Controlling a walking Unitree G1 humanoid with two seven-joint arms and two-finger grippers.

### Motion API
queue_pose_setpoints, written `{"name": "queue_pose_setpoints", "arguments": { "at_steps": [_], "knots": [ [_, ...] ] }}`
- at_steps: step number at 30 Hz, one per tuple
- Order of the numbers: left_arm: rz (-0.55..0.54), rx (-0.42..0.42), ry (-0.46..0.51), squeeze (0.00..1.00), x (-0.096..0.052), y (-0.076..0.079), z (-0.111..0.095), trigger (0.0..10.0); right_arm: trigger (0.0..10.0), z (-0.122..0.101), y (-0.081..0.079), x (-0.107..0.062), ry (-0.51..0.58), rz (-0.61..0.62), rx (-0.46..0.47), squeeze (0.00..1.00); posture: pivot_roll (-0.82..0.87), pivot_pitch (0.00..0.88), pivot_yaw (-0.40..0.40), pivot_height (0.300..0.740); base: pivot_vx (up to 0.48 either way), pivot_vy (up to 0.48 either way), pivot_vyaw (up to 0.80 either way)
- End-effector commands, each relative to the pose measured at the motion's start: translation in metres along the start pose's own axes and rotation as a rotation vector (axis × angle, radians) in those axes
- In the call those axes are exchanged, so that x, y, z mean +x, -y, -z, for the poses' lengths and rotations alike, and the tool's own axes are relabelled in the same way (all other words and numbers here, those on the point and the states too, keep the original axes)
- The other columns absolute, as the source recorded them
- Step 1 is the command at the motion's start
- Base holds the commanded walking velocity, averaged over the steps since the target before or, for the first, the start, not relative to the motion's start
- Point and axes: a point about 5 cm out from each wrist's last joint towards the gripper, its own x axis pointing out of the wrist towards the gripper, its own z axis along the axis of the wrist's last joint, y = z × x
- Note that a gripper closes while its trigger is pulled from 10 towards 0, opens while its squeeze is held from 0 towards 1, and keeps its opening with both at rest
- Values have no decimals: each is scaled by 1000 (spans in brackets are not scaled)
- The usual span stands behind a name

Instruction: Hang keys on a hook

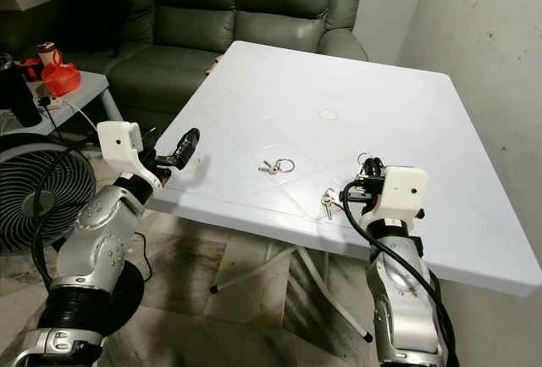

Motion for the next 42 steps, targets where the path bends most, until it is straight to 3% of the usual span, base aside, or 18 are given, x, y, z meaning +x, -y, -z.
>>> {"name": "queue_pose_setpoints", "arguments": {
  "at_steps": [1,36,42],
  "knots": [
    [19,23,9,0,5,4,-5,10000,10000,-4,4,3,1,21,-11,0,-44,0,-10,740,0,0,-738],
    [-33,54,-4,0,16,-7,-9,10000,10000,-7,0,10,-8,13,-26,0,-40,0,-18,740,0,0,-723],
    [-46,50,-5,0,16,-6,-7,10000,10000,-9,-2,11,-6,1,-30,0,-36,0,-27,740,0,411,-719]
  ]
}}
